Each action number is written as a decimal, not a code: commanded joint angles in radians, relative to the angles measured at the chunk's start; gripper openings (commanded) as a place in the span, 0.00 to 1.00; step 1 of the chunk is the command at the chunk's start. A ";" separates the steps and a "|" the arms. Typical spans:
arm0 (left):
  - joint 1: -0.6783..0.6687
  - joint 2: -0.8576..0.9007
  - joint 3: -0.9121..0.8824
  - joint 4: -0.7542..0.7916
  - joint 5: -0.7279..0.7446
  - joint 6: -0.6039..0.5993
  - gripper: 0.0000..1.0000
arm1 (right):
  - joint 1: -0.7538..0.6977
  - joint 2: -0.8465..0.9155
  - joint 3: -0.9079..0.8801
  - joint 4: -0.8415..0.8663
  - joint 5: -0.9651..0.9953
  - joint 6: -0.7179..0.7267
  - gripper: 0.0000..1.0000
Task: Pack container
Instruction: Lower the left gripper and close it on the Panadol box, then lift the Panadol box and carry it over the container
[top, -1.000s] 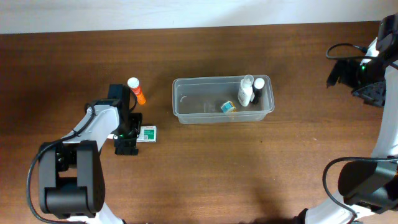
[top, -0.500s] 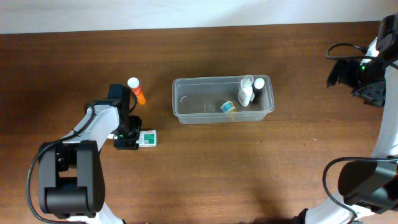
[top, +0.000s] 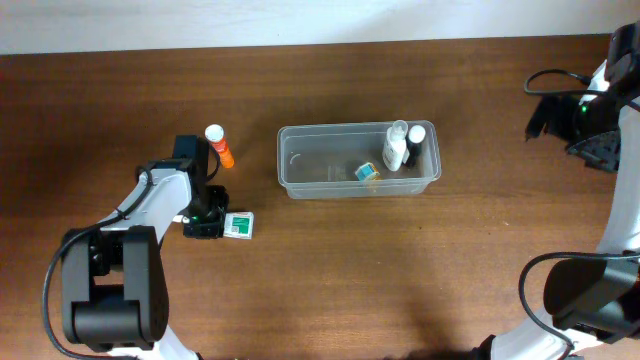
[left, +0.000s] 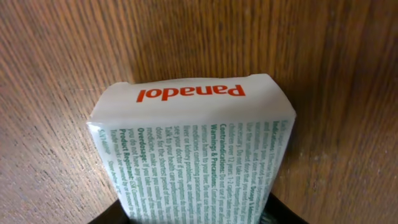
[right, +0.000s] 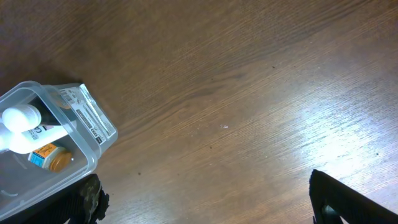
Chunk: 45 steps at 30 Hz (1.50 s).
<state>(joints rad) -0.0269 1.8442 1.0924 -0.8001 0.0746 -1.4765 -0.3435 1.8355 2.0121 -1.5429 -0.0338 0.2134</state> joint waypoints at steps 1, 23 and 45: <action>-0.003 0.020 0.006 -0.001 0.010 0.055 0.42 | -0.005 0.003 0.000 0.000 0.012 0.004 0.98; -0.026 -0.374 0.025 -0.031 0.155 0.319 0.41 | -0.005 0.003 0.000 0.000 0.013 0.004 0.99; -0.444 -0.352 0.026 0.745 0.036 0.080 0.43 | -0.005 0.003 0.000 0.000 0.012 0.004 0.98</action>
<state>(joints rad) -0.4541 1.4391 1.1072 -0.1066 0.1410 -1.3430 -0.3435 1.8355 2.0117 -1.5429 -0.0338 0.2134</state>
